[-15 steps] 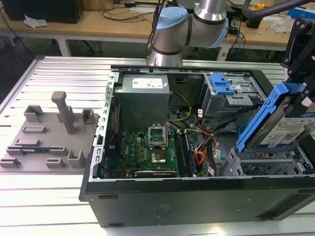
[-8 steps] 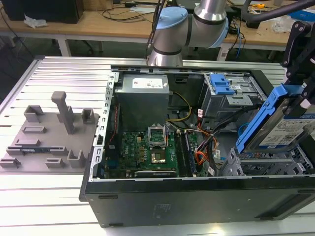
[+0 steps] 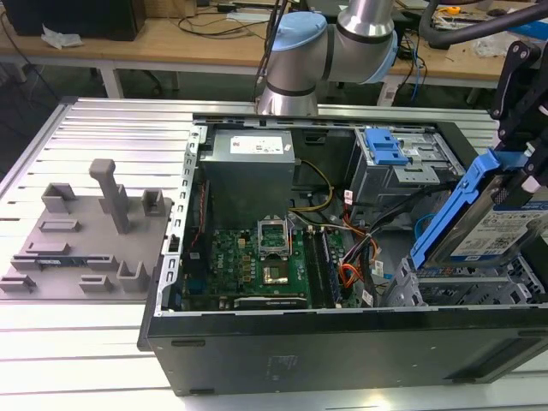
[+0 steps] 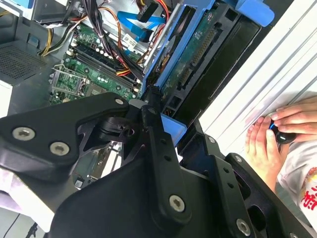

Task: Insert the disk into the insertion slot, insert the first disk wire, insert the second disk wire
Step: 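Insert the disk into the insertion slot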

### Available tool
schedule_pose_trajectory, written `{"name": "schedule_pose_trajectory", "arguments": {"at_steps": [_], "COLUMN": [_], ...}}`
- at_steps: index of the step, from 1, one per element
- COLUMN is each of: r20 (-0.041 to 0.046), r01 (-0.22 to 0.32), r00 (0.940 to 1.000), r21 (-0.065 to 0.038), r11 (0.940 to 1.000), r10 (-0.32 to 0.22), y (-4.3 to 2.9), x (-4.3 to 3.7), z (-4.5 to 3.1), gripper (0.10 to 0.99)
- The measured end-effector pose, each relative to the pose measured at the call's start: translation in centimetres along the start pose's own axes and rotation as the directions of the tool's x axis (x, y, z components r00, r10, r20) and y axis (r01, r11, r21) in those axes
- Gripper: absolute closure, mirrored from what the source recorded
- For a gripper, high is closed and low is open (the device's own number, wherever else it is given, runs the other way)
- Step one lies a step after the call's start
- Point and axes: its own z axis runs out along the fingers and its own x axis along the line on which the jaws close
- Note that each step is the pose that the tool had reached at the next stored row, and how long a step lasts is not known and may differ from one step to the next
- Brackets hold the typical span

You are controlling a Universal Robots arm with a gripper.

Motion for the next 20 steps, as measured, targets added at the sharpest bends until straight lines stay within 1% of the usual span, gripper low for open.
{"name": "schedule_pose_trajectory", "arguments": {"at_steps": [15, 20], "r20": [0.0007, 0.0007], "r01": [-0.024, -0.028], "r00": [0.9997, 0.9996], "r21": [0.001, 0.001], "r11": [0.9997, 0.9996], "r10": [0.024, 0.028], "y": [-0.03, -0.04], "x": [0.03, 0.04], "z": [0.54, 0.9], "gripper": [0.722, 0.722]}}
